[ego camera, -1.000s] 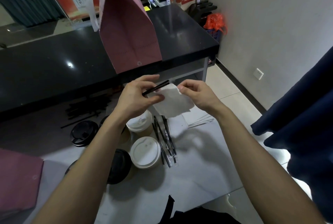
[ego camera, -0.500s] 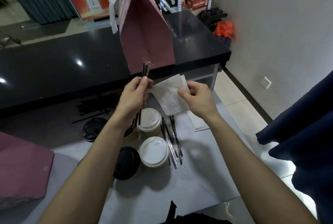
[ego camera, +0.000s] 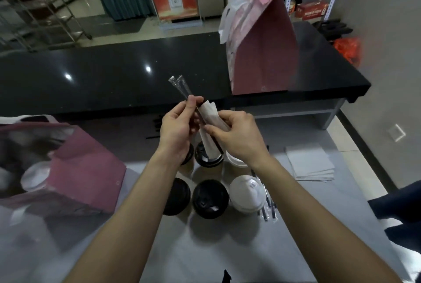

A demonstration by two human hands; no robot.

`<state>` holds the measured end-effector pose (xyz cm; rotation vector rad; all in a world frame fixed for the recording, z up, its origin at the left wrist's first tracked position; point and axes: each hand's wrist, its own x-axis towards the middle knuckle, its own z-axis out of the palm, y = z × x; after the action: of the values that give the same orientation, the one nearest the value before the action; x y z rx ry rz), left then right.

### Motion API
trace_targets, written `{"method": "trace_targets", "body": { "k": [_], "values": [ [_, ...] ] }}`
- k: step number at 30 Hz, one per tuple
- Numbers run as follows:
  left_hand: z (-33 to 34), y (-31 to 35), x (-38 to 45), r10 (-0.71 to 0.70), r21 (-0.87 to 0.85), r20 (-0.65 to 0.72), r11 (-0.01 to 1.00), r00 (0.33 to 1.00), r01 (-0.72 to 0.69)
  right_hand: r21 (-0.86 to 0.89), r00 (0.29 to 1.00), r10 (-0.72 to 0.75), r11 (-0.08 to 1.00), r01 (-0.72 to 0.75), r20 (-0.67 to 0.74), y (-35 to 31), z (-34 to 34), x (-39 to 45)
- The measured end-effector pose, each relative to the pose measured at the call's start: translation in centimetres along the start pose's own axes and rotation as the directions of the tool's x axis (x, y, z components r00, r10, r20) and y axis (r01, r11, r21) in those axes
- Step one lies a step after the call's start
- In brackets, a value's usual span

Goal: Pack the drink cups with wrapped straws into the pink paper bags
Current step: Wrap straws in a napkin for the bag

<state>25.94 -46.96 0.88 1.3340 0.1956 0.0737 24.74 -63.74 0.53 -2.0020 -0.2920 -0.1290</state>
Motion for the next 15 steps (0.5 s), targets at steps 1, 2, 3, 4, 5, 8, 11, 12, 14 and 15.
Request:
{"method": "trace_targets", "body": {
  "k": [1,2,3,4,5,8,11,12,14,15],
  "values": [
    [-1.1,0.6,-0.2,0.009,0.017,0.006,1.0,1.0,-0.009,-0.025,1.0,-0.006,1.0,0.006,0.007,-0.7,0.9,0.3],
    [-2.3,1.3,-0.4,0.019,0.037,0.016,0.999,1.0,-0.02,-0.053,1.0,-0.02,0.998,0.02,0.009,-1.5,1.8,0.6],
    [-3.6,2.1,-0.6,0.034,0.056,0.026,0.998,0.999,-0.035,-0.081,0.999,-0.043,0.996,0.043,0.002,-2.3,2.7,1.0],
    [-5.1,3.2,-0.8,0.056,0.078,0.036,0.995,0.998,-0.059,-0.108,0.997,-0.072,0.992,0.071,-0.014,-3.3,3.6,1.4],
    [-7.0,4.4,-1.0,0.087,0.108,0.042,0.99,0.995,-0.091,-0.126,0.994,-0.101,0.987,0.097,-0.03,-4.3,4.5,1.7],
    [-14.1,8.9,-1.9,0.245,0.247,0.067,0.935,0.967,-0.254,-0.117,0.984,-0.172,0.979,0.167,-0.041,-8.4,7.9,2.7],
    [-22.8,13.6,-3.3,0.372,0.384,0.128,0.836,0.919,-0.392,-0.031,0.967,-0.252,0.968,0.251,-0.032,-13.4,12.8,3.4],
    [-25.7,15.0,-3.7,0.388,0.43,0.147,0.803,0.91,-0.412,0.002,0.963,-0.268,0.963,0.268,-0.034,-15.1,14.6,3.6],
    [-31.5,17.3,-3.9,0.399,0.525,0.188,0.731,0.897,-0.435,0.077,0.96,-0.28,0.957,0.281,-0.024,-18.3,18.3,3.8],
    [-34.3,18.0,-3.7,0.39,0.571,0.207,0.697,0.897,-0.434,0.101,0.959,-0.284,0.954,0.283,-0.009,-19.6,20.3,3.8]
  ]
}}
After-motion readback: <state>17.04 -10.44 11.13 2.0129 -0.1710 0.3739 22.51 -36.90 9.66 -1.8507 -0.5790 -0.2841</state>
